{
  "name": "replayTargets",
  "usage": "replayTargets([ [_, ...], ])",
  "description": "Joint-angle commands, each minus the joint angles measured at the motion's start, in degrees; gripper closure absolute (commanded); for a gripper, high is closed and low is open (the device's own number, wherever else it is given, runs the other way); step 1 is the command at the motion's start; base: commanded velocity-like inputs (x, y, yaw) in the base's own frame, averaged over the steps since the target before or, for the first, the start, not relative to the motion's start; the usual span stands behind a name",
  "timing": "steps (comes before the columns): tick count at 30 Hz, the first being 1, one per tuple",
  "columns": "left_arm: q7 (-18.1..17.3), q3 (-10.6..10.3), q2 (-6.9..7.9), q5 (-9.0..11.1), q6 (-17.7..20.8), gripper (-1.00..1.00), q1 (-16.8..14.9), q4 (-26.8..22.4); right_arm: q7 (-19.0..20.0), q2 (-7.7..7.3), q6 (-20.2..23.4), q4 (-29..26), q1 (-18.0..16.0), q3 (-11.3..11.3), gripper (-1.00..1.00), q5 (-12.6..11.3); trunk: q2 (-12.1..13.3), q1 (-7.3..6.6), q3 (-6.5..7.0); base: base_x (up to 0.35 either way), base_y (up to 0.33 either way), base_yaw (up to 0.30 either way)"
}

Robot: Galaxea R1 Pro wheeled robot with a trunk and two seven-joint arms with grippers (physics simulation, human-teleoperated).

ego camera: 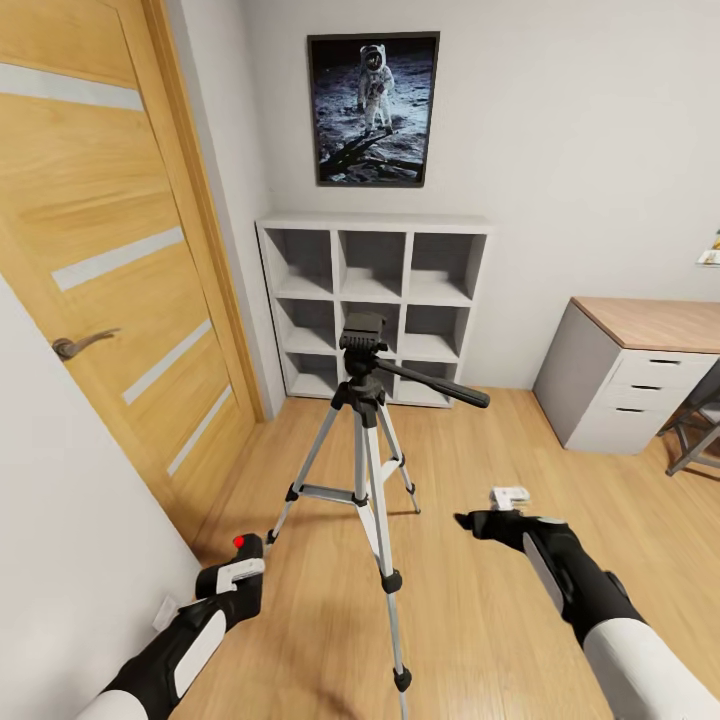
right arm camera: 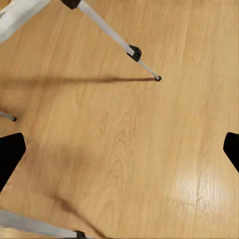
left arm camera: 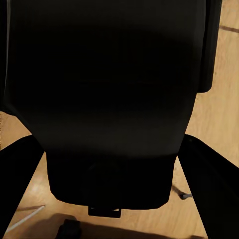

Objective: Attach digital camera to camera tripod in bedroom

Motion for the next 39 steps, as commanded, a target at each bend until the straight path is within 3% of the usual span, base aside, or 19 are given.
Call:
replayTargets([
  [1, 0.59, -0.45, 0.13, 0.6, 0.17, 1.0, -0.04, -0.13, 1.12, -0.01, 1.08, -1.55, -0.14, 0.05, -1.0, -0.48, -0.12, 0.04, -0.12, 0.0, 0.0, 0.0],
  [7, 0.65, -0.46, 0.23, 0.6, 0.24, 1.0, -0.04, -0.06, 11.32, 0.18, 8.77, -11.95, -0.46, 0.53, -1.0, -0.71, -0.12, 0.04, -0.12, 0.0, 0.0, 0.0],
  [11, 0.66, -0.43, 0.24, 0.59, 0.25, 1.0, -0.04, -0.05, 16.22, 0.28, 11.05, -14.4, -0.48, 1.59, -1.0, -0.39, -0.12, 0.04, -0.12, 0.0, 0.0, 0.0],
  [16, 0.67, -0.46, 0.2, 0.59, 0.29, 1.0, -0.04, 0.02, 21.37, 0.34, 12.26, -16.97, -0.49, 4.57, -1.0, -0.12, -0.12, 0.04, -0.12, 0.0, 0.0, 0.0],
  [27, 0.59, -0.22, 0.1, 0.67, 0.85, 1.0, -0.04, 0.17, 22.17, 1.98, 12.91, -16.47, -0.24, 5.32, -1.0, -0.34, -0.12, 0.04, -0.12, 0.0, 0.0, 0.0],
  [34, 0.59, -0.2, 0.13, 0.67, 0.95, 1.0, -0.04, 0.28, 22.4, 2.02, 13.31, -16.42, -0.23, 5.44, -1.0, -0.35, -0.12, 0.04, -0.12, 0.0, 0.0, 0.0],
  [39, 0.59, -0.2, 0.04, 0.67, 0.96, 1.0, -0.04, 0.3, 22.57, 1.95, 13.34, -16.41, -0.23, 8.0, -1.0, -0.36, -0.12, 0.04, -0.12, 0.0, 0.0, 0.0],
])
